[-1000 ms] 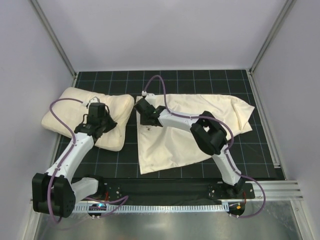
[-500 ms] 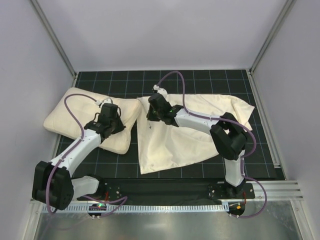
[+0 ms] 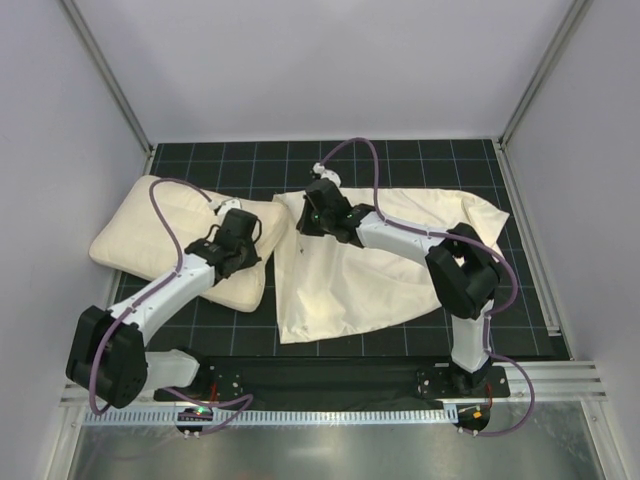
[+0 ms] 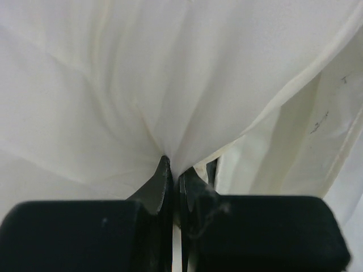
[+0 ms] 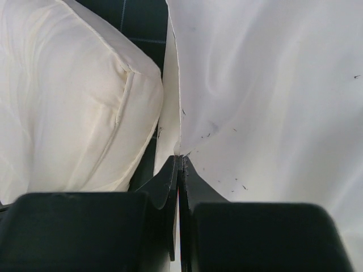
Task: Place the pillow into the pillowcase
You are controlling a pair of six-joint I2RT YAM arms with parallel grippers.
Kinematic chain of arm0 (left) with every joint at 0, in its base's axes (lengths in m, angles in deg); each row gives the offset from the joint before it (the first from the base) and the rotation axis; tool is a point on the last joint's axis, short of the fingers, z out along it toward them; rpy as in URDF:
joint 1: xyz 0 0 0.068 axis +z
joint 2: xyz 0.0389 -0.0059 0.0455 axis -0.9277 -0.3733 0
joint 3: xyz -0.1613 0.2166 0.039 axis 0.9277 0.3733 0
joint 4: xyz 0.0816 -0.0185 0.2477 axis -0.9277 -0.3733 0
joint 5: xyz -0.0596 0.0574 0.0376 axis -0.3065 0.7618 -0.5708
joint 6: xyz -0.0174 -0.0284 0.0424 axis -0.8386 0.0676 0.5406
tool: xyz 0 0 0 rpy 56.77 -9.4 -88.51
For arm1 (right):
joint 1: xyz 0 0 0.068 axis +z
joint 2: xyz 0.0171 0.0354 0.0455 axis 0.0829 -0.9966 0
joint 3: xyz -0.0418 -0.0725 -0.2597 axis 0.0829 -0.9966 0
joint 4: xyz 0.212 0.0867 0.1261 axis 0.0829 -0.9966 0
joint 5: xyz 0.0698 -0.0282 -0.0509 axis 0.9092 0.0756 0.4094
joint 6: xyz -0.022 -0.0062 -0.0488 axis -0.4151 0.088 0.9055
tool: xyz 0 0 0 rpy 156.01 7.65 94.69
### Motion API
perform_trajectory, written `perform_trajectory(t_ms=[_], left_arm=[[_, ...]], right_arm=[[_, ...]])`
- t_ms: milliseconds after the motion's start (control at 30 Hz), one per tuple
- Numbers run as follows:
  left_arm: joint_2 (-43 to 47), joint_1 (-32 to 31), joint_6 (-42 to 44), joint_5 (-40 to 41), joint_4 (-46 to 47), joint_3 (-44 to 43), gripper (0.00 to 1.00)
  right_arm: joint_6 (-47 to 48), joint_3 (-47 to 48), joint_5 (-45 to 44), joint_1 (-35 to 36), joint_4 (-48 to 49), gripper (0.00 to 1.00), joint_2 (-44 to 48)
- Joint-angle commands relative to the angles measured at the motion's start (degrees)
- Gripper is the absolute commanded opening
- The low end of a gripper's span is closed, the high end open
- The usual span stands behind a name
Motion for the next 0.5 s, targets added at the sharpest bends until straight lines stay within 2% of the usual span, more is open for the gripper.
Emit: perform_trajectory(t_ms=[0,167,467], left_arm=[[-1.0,-2.0,0.9,1.2,-1.5,-3.0,0.00],[-2.2,-4.4,1.5,2.5,-3.4,-4.4,0.00],[-5.4,-7.3,3.3,2.7,-6.5,-8.4,0.00]], right_arm=[[1.1,3.3,1.1,-0.6,1.8,0.04,3.3],[3.1,9.0,1.8,-0.8,-1.6,0.04,2.1],[3.9,11.6,4.7,-0.7,-2.4,0.04,2.6]])
